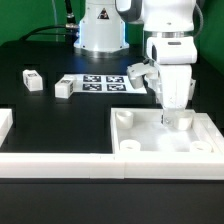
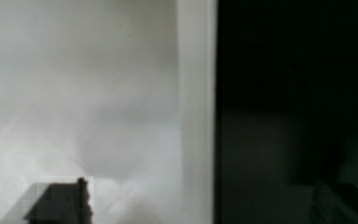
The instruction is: Assemble square table
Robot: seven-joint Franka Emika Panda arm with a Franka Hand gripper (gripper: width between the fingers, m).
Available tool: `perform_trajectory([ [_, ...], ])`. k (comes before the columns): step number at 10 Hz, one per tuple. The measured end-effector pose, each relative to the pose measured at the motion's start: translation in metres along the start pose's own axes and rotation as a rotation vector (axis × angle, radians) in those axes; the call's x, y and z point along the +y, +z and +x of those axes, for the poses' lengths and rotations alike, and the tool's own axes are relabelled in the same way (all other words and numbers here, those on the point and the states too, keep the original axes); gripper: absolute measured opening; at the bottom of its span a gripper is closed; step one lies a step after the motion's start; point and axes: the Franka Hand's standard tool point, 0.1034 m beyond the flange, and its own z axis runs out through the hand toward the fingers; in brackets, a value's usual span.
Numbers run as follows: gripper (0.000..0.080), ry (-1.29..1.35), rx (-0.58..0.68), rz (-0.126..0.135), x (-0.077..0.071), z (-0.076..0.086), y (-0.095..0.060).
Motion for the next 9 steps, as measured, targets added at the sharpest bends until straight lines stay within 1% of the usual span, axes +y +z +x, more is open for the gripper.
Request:
perform_trajectory([
  [5, 0.0648, 0.0, 0.0, 0.0, 0.0, 0.0, 0.0],
  [6, 0.0648, 0.021, 0.001, -0.005, 0.0, 0.0, -0.003],
  [7, 0.0648, 0.13, 0.002, -0.018, -0.006, 0.002, -0.017],
  [8, 0.0648, 0.213, 0.0, -0.024, -0.011, 0.009, -0.032],
  [9, 0.0648, 0.262, -0.001, -0.037, -0.007, 0.021, -0.047],
])
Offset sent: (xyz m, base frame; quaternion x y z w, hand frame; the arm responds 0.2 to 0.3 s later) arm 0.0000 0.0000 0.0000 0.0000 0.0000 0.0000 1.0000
